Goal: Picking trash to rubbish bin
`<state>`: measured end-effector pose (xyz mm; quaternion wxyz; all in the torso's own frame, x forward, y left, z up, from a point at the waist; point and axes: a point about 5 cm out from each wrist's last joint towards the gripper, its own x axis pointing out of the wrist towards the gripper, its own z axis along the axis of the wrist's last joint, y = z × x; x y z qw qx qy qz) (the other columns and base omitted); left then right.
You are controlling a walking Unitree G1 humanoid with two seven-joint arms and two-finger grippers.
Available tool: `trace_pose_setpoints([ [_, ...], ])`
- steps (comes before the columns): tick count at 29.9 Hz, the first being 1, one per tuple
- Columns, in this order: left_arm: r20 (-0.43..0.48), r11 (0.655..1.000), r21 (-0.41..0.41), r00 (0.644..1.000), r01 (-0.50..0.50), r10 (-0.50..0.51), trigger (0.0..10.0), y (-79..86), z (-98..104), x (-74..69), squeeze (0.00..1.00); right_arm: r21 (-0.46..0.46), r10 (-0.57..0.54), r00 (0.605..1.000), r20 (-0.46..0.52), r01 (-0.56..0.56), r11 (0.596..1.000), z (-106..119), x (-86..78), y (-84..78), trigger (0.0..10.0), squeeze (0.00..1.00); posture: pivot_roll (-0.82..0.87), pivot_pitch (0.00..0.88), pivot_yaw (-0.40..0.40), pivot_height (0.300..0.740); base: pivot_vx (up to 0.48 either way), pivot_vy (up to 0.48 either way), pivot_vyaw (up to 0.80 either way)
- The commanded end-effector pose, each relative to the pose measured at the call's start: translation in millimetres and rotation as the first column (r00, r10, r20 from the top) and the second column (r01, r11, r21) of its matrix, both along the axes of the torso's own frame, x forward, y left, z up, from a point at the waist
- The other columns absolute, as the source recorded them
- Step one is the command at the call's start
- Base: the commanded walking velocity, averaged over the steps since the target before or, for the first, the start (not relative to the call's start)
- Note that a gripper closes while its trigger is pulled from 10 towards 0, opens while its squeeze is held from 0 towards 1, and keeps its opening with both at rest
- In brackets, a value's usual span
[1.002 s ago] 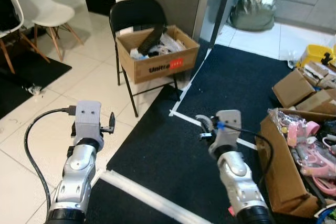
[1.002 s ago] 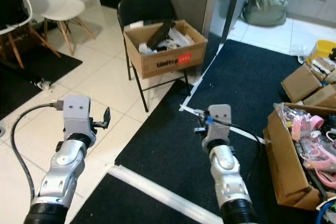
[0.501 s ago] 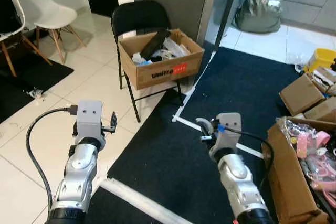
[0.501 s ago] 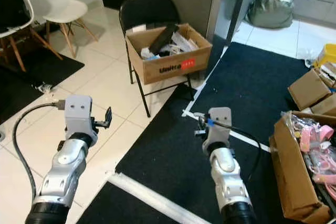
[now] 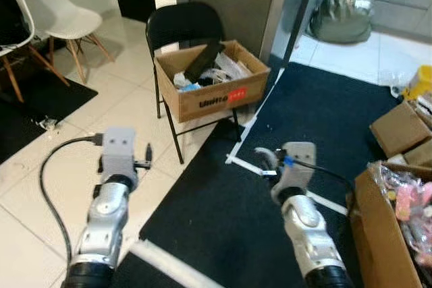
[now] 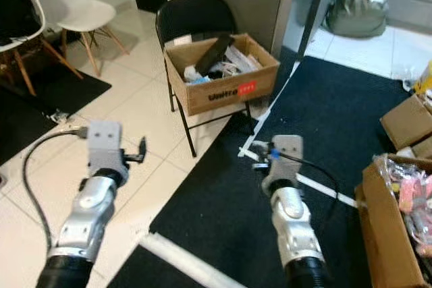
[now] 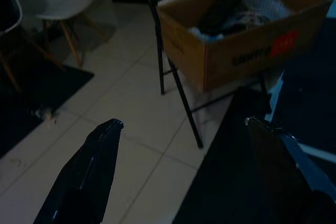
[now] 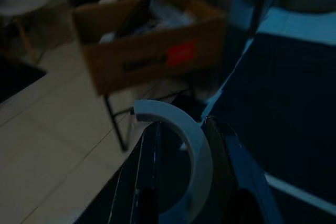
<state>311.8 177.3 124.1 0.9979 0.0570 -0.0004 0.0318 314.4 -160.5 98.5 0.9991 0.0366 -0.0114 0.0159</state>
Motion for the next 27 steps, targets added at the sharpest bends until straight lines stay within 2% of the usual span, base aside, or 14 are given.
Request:
trace_pose_setpoints([
  [1,-0.013,1.0,0.006,1.0,-0.007,0.007,10.0,3.2,-3.5,-0.9,0.0,0.013,0.001,1.0,0.001,-0.001,1.0,-1.6,-1.7,4.0,10.0,0.0,0.08,0.075,0.011,0.74,0.304,0.0,-0.49],
  [24,-0.007,1.0,0.017,1.0,-0.011,0.012,10.0,6.9,-0.8,-1.5,0.0,0.037,-0.012,1.0,-0.01,0.013,0.999,-4.8,-2.4,3.7,10.0,0.0,0.09,0.086,0.007,0.74,0.302,0.0,-0.5],
  [27,-0.008,1.0,0.017,1.0,-0.009,0.009,10.0,6.3,-0.9,-1.7,0.0,0.042,-0.012,1.0,-0.021,0.013,0.999,-6.5,-2.9,3.9,10.0,0.0,0.09,0.089,0.007,0.74,0.304,0.0,0.0],
])
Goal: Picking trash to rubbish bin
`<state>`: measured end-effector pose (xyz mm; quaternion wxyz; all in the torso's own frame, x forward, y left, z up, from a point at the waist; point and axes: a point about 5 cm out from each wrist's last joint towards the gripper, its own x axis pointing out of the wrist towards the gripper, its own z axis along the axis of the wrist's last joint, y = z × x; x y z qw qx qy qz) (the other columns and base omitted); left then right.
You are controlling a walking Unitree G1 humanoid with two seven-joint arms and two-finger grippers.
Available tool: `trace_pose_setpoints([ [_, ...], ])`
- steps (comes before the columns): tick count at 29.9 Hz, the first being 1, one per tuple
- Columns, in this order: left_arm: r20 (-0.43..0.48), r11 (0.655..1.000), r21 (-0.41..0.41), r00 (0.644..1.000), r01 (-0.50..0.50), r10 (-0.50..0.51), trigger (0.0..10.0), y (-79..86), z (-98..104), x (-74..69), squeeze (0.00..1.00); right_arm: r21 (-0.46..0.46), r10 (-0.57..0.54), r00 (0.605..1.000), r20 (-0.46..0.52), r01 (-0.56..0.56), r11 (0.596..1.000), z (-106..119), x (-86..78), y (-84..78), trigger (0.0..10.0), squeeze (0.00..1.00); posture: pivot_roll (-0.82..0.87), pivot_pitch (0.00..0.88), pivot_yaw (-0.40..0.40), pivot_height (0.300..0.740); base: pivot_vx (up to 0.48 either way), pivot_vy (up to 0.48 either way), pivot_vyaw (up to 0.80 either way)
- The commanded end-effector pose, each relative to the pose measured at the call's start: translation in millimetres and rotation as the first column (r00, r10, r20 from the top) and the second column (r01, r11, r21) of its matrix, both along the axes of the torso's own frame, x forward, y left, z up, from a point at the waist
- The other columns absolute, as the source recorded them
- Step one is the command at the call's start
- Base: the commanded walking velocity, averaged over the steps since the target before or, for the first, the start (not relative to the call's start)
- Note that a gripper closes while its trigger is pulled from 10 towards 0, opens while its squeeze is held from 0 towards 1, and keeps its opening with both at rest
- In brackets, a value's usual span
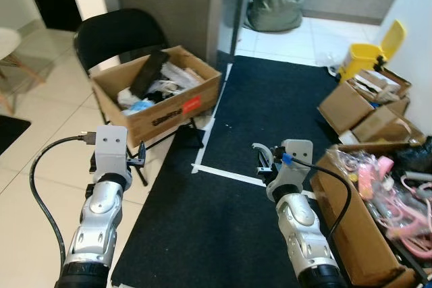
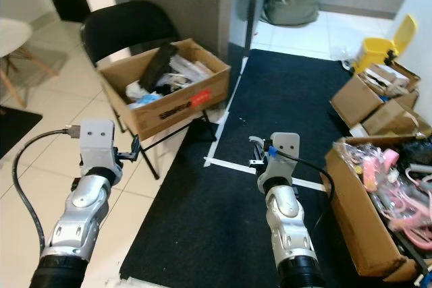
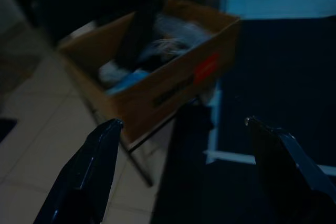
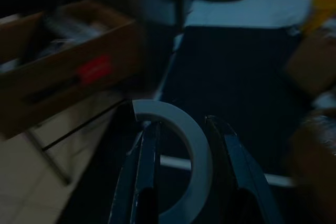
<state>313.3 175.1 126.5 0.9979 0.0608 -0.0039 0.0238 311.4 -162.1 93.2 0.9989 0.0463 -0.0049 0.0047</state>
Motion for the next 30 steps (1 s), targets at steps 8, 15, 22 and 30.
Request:
trace_pose_setpoints([
  [8,-0.018,1.0,0.012,0.999,-0.026,0.026,10.0,8.7,-4.4,-4.9,0.0,-0.003,0.015,0.999,-0.03,-0.015,1.0,-5.6,0.0,7.6,10.0,0.0,0.1,0.096,0.002,0.74,0.303,0.0,0.0],
  [15,-0.017,0.999,0.022,0.999,-0.033,0.033,10.0,12.1,-2.8,-5.6,0.0,-0.009,0.016,0.999,-0.037,-0.016,1.0,-7.0,0.2,9.2,10.0,0.0,0.11,0.096,0.002,0.74,0.302,0.0,0.0],
  [22,-0.013,0.999,0.015,0.999,-0.032,0.032,10.0,13.6,-0.9,-5.0,0.0,-0.011,0.009,0.999,-0.03,-0.01,1.0,-6.6,-0.8,8.6,10.0,0.0,0.1,0.1,0.003,0.74,0.309,0.0,0.0],
  [30,-0.016,1.0,0.009,1.0,-0.026,0.026,10.0,11.5,-1.7,-5.7,0.0,-0.015,-0.01,1.0,-0.026,0.01,1.0,-6.4,-0.3,5.2,10.0,0.0,0.1,0.104,0.002,0.74,0.314,0.0,0.0],
])
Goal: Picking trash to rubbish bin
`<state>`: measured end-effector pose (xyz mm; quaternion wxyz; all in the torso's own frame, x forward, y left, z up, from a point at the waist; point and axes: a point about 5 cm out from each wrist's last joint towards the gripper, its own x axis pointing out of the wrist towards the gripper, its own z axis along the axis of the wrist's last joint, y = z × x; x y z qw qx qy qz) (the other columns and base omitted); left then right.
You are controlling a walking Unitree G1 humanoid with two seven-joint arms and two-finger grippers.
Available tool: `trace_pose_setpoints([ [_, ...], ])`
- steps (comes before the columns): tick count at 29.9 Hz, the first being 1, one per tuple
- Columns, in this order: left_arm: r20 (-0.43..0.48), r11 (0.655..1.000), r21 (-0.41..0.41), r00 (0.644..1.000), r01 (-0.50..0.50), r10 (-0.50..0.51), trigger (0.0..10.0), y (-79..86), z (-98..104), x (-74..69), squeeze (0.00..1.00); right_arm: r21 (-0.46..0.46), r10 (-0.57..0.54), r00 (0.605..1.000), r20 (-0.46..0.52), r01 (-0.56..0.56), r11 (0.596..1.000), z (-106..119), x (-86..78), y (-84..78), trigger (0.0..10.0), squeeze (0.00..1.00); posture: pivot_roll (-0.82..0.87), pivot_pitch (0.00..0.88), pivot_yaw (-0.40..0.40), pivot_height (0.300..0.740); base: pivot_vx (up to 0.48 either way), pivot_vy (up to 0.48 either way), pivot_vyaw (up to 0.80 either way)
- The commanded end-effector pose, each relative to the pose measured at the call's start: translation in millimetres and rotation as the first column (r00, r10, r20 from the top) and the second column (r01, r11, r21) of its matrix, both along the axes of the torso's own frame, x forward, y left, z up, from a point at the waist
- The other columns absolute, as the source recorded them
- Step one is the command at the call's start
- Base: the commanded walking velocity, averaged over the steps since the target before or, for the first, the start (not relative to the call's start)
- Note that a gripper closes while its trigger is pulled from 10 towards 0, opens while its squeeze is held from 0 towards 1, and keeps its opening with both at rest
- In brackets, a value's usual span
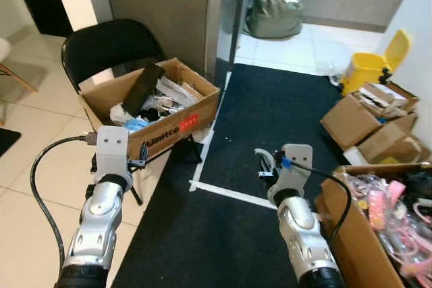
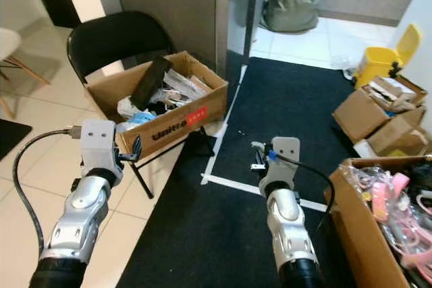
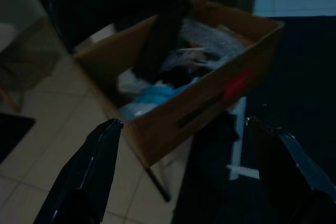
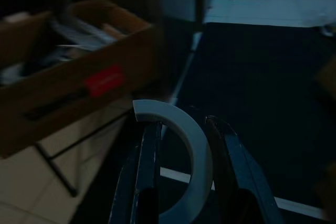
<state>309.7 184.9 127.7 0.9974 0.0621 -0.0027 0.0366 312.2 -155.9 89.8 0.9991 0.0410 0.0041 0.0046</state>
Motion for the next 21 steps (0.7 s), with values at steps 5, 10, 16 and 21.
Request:
trace_pose_setpoints([
  [5,-0.021,1.0,0.005,1.0,0.0,0.001,10.0,0.5,-4.5,-3.2,0.0,-0.001,-0.02,1.0,-0.008,0.02,1.0,-3.0,-1.2,-2.4,10.0,0.0,0.1,0.104,-0.004,0.74,0.315,0.0,0.0],
  [10,-0.025,1.0,0.001,1.0,0.001,-0.001,10.0,-1.1,-5.8,-4.2,0.0,-0.011,-0.024,1.0,-0.008,0.024,1.0,-2.4,0.2,-3.8,10.0,0.0,0.1,0.104,-0.007,0.74,0.315,0.0,0.0],
  [16,-0.027,1.0,0.009,1.0,0.001,-0.001,10.0,-0.7,-5.5,-3.7,0.0,-0.023,-0.028,0.999,-0.025,0.027,0.999,-4.7,1.1,-4.8,10.0,0.0,0.1,0.103,-0.002,0.74,0.314,0.0,0.0],
  [21,-0.025,1.0,0.008,1.0,0.0,0.0,10.0,0.0,-4.8,-2.9,0.0,-0.021,-0.045,0.999,-0.031,0.044,0.999,-6.4,-0.2,-6.9,10.0,0.0,0.1,0.102,-0.001,0.74,0.314,0.0,0.0],
])
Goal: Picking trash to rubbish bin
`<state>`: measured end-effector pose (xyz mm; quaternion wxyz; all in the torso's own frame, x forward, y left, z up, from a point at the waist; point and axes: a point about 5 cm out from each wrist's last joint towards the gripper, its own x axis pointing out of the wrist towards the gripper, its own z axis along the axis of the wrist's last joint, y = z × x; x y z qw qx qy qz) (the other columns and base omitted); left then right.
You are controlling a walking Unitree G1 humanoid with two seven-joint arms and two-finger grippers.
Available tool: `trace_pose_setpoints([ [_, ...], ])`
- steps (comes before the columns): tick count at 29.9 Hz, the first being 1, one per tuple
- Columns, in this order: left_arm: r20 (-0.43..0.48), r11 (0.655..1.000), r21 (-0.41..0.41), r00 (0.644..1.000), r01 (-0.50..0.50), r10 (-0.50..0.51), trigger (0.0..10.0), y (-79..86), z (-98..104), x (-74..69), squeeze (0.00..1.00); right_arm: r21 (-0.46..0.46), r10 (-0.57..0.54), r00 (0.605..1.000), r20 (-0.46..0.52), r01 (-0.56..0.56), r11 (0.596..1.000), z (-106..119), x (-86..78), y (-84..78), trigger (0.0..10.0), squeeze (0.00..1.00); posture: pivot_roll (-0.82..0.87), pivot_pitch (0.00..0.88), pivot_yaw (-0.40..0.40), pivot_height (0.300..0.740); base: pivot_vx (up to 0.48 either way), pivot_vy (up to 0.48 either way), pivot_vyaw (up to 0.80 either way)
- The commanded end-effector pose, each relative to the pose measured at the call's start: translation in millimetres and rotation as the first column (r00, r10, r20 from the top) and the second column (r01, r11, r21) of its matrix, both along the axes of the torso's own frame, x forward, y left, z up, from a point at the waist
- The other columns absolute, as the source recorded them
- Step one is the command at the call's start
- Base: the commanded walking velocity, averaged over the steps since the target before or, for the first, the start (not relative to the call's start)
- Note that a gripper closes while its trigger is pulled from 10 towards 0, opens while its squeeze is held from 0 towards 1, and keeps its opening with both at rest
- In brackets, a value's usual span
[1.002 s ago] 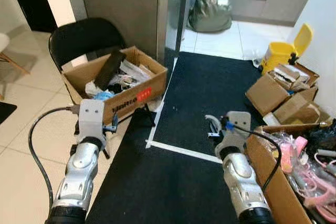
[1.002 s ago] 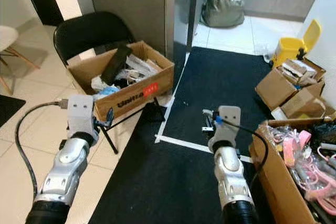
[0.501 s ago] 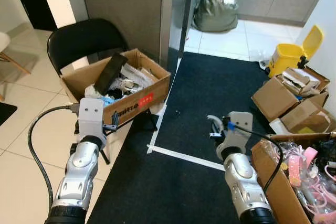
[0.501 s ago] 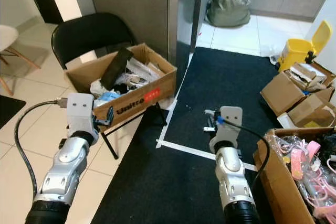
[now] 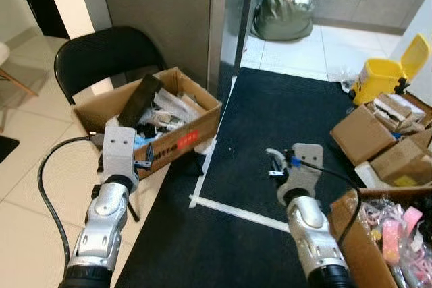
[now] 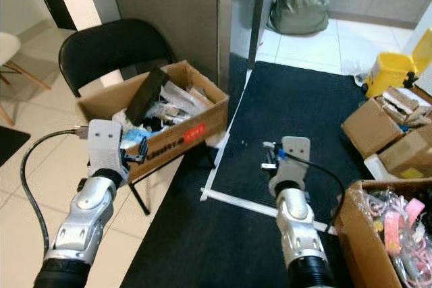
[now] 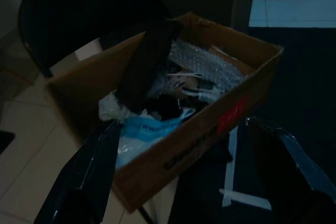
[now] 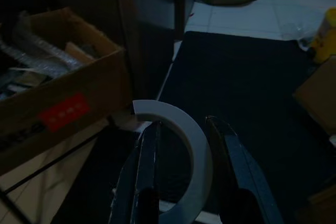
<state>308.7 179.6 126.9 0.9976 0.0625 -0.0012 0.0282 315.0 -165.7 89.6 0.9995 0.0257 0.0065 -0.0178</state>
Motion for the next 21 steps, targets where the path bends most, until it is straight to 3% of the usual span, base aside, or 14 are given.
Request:
trace_pose_setpoints([
  [1,-0.021,1.0,0.007,1.0,-0.017,0.017,10.0,5.4,-4.0,-1.8,0.0,0.01,-0.005,1.0,-0.03,0.006,1.0,-7.4,-3.6,2.2,10.0,0.0,0.1,0.103,0.0,0.74,0.315,0.0,0.0],
  [9,-0.021,1.0,0.006,1.0,-0.015,0.016,10.0,3.7,-4.4,-2.7,0.0,0.006,-0.003,0.999,-0.046,0.003,1.0,-9.3,-4.1,1.3,10.0,0.0,0.1,0.101,-0.001,0.74,0.315,0.0,0.0],
  [12,-0.021,1.0,0.004,1.0,-0.013,0.013,10.0,2.5,-4.3,-2.7,0.0,-0.046,0.013,0.999,-0.034,-0.015,0.999,-7.4,-1.6,3.4,10.0,0.0,0.1,0.099,-0.004,0.74,0.315,0.0,0.0],
  [21,-0.019,1.0,0.007,1.0,-0.014,0.014,10.0,3.8,-3.2,-2.2,0.0,-0.078,0.026,0.999,-0.033,-0.029,0.997,-6.9,-0.3,6.8,10.0,0.0,0.1,0.1,-0.003,0.74,0.315,0.0,0.0],
])
